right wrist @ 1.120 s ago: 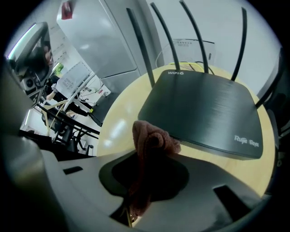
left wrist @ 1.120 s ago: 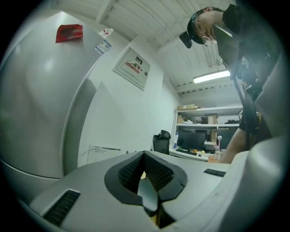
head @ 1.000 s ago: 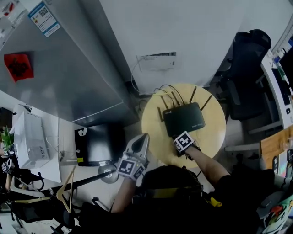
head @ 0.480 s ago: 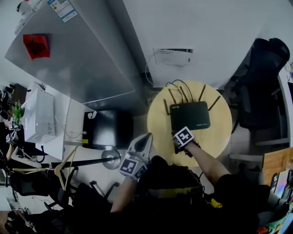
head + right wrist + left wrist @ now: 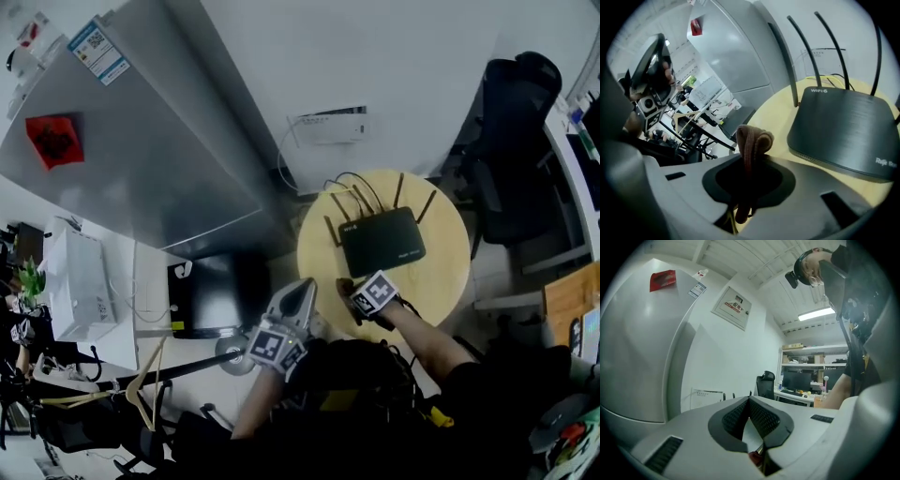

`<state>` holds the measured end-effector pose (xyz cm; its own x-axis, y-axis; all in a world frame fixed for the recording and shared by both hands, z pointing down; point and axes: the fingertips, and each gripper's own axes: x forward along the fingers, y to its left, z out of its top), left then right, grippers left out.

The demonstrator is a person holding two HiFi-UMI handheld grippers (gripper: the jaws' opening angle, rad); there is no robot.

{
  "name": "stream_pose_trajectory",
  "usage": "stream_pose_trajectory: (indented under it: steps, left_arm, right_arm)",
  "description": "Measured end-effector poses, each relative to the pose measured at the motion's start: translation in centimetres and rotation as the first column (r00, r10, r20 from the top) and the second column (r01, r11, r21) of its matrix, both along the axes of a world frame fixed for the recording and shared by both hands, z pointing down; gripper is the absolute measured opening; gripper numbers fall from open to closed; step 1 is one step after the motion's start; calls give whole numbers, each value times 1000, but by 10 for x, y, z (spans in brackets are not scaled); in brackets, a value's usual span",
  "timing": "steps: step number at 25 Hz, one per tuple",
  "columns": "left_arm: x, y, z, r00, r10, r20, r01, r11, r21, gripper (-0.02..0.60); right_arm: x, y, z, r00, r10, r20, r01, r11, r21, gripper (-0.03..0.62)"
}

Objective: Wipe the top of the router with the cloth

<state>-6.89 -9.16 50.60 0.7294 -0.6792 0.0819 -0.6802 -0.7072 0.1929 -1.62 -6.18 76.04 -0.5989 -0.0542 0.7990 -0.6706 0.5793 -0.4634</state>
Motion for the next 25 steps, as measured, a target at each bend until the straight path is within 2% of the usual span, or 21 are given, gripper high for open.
stream_pose_trajectory:
  steps: [2,4,6,8,9,11,15,17,18,20,23,25]
  left_arm:
    - [-9,-6,-1,999,33,11,-33,999,-10,-6]
    - [-22,-18,-4,999,43,-13,-43,999,1,-6]
    - [-36,-28,-1,998,65,-11,-66,998,-17,-6]
    - [-47,-38,2,995,96,-1,-96,995,-33,-6]
    - [-51,-44,1,994,108,-4,-108,994,-31,-6]
    - [-57,-57,0,991,135,-14,-135,991,-18,-6]
    - [-61,-77,7,972,233,19,-232,972,-33,-6]
    - [-60,-83,9,961,275,24,-274,961,-38,-6]
    - [-58,-85,8,955,294,27,-293,955,-38,-6]
    - [-55,-89,6,944,330,26,-329,944,-31,-6]
    - [-51,-92,2,930,367,23,-367,930,-8,-6]
    - [-50,-93,0,926,377,14,-377,926,2,-6]
  right_arm:
    - [-2,-16,3,994,100,-37,-100,995,8,63]
    - [-7,-35,2,975,215,-48,-214,977,17,63]
    - [-15,-51,1,948,316,-48,-316,949,13,63]
    - [-19,-66,1,907,418,-51,-418,908,6,63]
    - [-17,-75,2,877,477,-54,-477,879,4,63]
    - [-10,-91,5,796,603,-57,-604,797,-2,61]
    - [2,-115,11,580,814,-35,-814,578,-63,61]
    - [0,-117,15,475,880,-15,-874,469,-129,61]
    - [-1,-117,17,434,901,-11,-891,427,-151,61]
    - [0,-117,20,384,923,-13,-912,377,-160,61]
    - [4,-117,22,338,941,-19,-932,332,-149,61]
    - [5,-114,22,303,953,-17,-940,295,-171,61]
